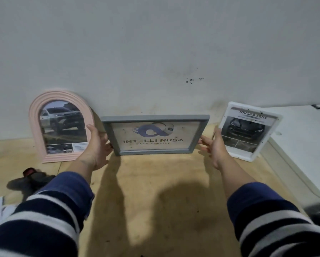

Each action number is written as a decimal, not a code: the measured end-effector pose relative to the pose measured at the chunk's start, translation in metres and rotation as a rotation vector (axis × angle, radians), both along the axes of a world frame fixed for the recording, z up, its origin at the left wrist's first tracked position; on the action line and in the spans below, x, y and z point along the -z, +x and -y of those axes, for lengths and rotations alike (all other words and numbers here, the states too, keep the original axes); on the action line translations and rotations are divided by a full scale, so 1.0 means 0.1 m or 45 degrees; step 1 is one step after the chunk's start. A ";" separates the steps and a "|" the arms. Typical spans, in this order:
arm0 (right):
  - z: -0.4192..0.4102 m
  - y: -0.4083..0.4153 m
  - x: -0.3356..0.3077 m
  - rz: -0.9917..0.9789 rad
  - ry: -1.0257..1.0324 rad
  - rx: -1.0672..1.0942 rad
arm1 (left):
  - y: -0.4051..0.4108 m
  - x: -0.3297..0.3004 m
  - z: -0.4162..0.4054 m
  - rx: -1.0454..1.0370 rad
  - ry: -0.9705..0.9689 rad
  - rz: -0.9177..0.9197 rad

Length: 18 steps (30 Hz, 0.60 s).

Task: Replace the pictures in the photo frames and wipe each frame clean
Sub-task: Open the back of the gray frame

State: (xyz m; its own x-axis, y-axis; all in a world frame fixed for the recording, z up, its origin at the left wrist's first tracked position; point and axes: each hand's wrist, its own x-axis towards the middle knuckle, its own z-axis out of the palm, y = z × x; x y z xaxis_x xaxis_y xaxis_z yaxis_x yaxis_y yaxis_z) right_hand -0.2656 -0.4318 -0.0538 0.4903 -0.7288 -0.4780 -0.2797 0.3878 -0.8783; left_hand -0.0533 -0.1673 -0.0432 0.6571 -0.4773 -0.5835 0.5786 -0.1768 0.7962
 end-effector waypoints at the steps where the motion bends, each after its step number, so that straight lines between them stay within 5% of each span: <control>1: -0.06 -0.08 0.01 0.009 0.014 0.016 | -0.05 -0.02 -0.10 0.032 0.015 -0.011; 8: -0.37 -0.59 0.09 0.039 0.116 0.067 | -0.38 0.03 -0.61 0.128 0.084 -0.151; 18: -0.94 -1.01 0.35 -0.115 0.028 0.109 | -1.00 0.24 -0.89 0.257 0.226 0.091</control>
